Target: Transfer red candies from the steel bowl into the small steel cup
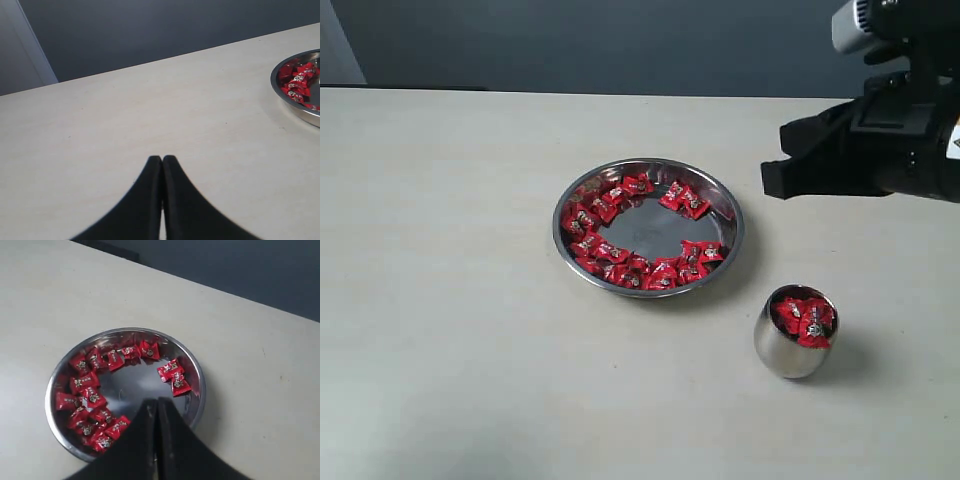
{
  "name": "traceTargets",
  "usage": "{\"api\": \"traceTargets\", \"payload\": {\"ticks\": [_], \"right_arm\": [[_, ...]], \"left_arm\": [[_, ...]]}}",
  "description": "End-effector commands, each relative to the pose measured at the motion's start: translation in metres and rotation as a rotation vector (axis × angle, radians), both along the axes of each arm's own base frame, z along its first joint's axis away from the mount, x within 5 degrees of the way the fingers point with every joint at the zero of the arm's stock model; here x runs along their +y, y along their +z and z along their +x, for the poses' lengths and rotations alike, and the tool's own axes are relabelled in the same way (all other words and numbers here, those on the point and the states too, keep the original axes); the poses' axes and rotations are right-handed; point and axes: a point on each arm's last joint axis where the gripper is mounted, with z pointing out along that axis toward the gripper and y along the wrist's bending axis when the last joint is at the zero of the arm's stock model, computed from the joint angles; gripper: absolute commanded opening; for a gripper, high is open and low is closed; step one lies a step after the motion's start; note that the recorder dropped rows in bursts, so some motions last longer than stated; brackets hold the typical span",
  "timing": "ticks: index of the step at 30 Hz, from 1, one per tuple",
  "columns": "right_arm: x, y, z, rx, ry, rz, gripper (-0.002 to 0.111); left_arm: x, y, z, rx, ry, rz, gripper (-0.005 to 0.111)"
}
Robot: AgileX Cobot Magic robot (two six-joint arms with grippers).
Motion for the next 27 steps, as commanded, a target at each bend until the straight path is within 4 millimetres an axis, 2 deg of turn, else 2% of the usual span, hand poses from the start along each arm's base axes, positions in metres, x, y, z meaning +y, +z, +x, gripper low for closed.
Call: {"api": "traceTargets", "payload": {"ticks": [1, 3, 5, 6, 7, 8, 9, 10, 11, 13, 17, 25, 27], "right_arm": [[-0.001, 0.005, 0.000, -0.060, 0.036, -0.074, 0.000], [-0.003, 0.001, -0.001, -0.037, 0.049, -0.130, 0.000], [-0.014, -0.004, -0.003, -0.045, 0.063, -0.281, 0.000], [-0.034, -0.010, -0.007, -0.010, -0.042, -0.233, 0.000], [-0.044, -0.013, -0.011, 0.000, -0.107, -0.184, 0.000], [-0.073, -0.023, -0.026, -0.036, -0.264, -0.067, 0.000], [-0.083, -0.026, -0.034, -0.078, -0.311, -0.028, 0.000], [-0.101, -0.034, -0.058, -0.208, -0.401, 0.034, 0.000], [-0.108, -0.043, -0.077, -0.300, -0.443, 0.058, 0.000], [-0.115, -0.062, -0.104, -0.392, -0.494, 0.050, 0.000], [-0.118, -0.093, -0.125, -0.349, -0.539, 0.054, 0.000], [-0.120, -0.100, -0.147, -0.345, -0.584, 0.072, 0.000], [-0.120, -0.102, -0.148, -0.322, -0.594, 0.063, 0.000]], "left_arm": [[0.000, 0.001, 0.000, -0.012, 0.000, -0.003, 0.000], [0.000, 0.001, 0.000, -0.012, 0.000, -0.003, 0.000], [0.000, 0.001, 0.000, -0.012, 0.000, -0.003, 0.000], [0.000, 0.001, 0.000, -0.012, 0.000, -0.003, 0.000], [0.000, 0.001, 0.000, -0.012, 0.000, -0.003, 0.000], [0.000, 0.001, 0.000, -0.012, 0.000, -0.003, 0.000], [0.000, 0.001, 0.000, -0.012, 0.000, -0.003, 0.000], [0.000, 0.001, 0.000, -0.012, 0.000, -0.003, 0.000], [0.000, 0.001, 0.000, -0.012, 0.000, -0.003, 0.000], [0.000, 0.001, 0.000, -0.012, 0.000, -0.003, 0.000], [0.000, 0.001, 0.000, -0.012, 0.000, -0.003, 0.000], [0.000, 0.001, 0.000, -0.012, 0.000, -0.003, 0.000], [0.000, 0.001, 0.000, -0.012, 0.000, -0.003, 0.000]]}}
